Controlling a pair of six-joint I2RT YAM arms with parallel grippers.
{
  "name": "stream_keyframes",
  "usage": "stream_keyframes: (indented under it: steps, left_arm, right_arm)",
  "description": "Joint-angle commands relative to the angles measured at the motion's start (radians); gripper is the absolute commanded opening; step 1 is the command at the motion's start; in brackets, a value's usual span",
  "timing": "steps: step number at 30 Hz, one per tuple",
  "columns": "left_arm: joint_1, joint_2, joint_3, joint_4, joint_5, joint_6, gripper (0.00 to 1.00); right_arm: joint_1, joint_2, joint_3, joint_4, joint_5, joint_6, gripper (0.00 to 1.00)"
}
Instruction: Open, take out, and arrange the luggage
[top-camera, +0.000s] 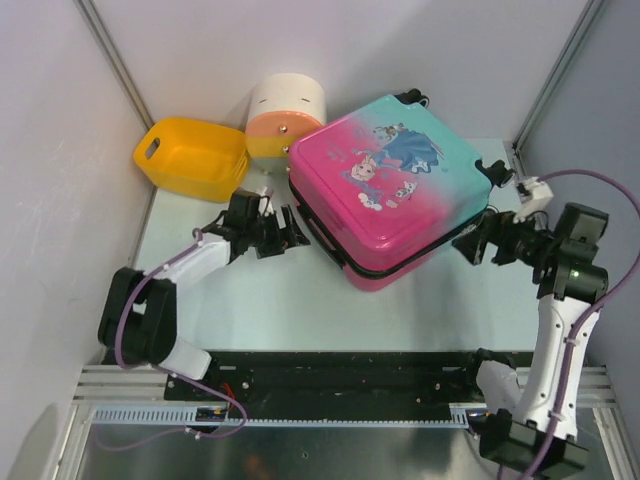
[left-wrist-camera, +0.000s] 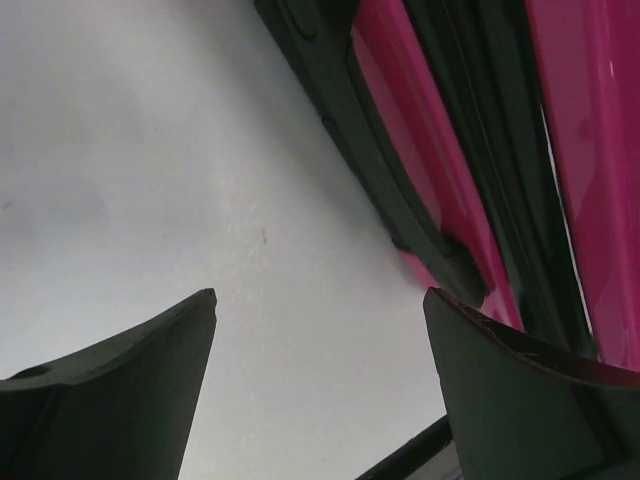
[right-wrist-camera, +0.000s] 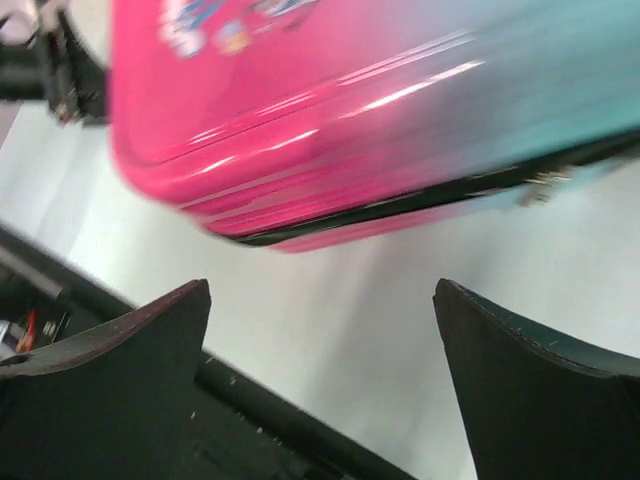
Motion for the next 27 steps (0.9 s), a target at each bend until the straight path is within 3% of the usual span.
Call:
stream_keyframes:
  steps: [1, 10, 14, 19, 24, 26, 27]
  left_arm:
    - [-0.037, 0.094, 0.092, 0.098, -0.003, -0.124, 0.88]
    - [-0.103, 0.333, 0.189, 0.166, -0.008, -0.196, 0.80]
    - [-0.134, 0.402, 0.223, 0.178, 0.011, -0.198, 0.68]
    - [-0.149, 0.416, 0.189, 0.177, -0.014, -0.211, 0.46]
    - [-0.149, 0.387, 0.145, 0.155, -0.037, -0.193, 0.05]
    - [-0.143, 0.346, 0.132, 0.120, -0.058, -0.166, 0.00]
    - [-0.138, 0.330, 0.114, 0.117, -0.060, -0.156, 0.00]
  right_arm:
    - [-0.221, 0.050, 0.025, 0.076, 0.024, -0.016, 1.00]
    - [-0.438, 0.125, 0.025, 0.057, 0.012, -0.169, 1.00]
    - [-0.556, 0.166, 0.025, 0.056, -0.048, -0.226, 1.00]
    - [-0.673, 0.243, 0.025, -0.019, -0.085, -0.336, 1.00]
    - [-0.742, 0.310, 0.023, -0.161, -0.134, -0.558, 1.00]
    - [-0.757, 0.341, 0.023, -0.226, -0.167, -0.679, 1.00]
    - [-0.763, 0.350, 0.025, -0.307, -0.174, -0.824, 1.00]
